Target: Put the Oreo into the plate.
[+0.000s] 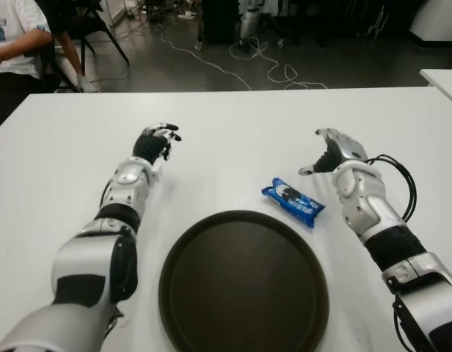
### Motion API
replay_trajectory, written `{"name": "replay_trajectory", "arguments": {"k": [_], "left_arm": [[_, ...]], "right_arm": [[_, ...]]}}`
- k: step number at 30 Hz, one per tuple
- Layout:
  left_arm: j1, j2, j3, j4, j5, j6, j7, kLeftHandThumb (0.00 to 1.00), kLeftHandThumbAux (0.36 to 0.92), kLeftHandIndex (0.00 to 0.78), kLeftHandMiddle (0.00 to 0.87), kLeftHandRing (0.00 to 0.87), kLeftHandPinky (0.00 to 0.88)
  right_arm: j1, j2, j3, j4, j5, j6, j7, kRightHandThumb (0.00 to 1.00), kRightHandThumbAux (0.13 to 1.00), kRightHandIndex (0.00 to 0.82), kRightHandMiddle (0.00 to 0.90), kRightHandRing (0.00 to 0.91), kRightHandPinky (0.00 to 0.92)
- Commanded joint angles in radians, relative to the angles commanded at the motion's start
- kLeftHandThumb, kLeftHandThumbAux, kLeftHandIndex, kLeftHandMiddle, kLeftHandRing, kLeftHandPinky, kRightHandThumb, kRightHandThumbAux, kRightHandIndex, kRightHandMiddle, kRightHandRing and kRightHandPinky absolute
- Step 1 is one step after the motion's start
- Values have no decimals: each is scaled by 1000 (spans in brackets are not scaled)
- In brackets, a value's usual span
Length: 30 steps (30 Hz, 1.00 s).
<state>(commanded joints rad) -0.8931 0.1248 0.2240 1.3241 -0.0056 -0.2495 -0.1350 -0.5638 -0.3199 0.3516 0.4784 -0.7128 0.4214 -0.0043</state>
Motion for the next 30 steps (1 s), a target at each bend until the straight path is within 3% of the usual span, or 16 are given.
{"name": "replay_trajectory", "arguments": {"k": [25,30], "left_arm": [[1,2,-4,0,-8,6,-3,855,662,412,552,807,833],[0,2,-7,0,-4,7,2,855,661,412,554,798,825]], "right_arm": [[53,-57,-19,-150,10,-17,10,0,728,87,102,82,46],[91,-62,-19,-263,-10,30,44,0,718,83,104,87,47]]}}
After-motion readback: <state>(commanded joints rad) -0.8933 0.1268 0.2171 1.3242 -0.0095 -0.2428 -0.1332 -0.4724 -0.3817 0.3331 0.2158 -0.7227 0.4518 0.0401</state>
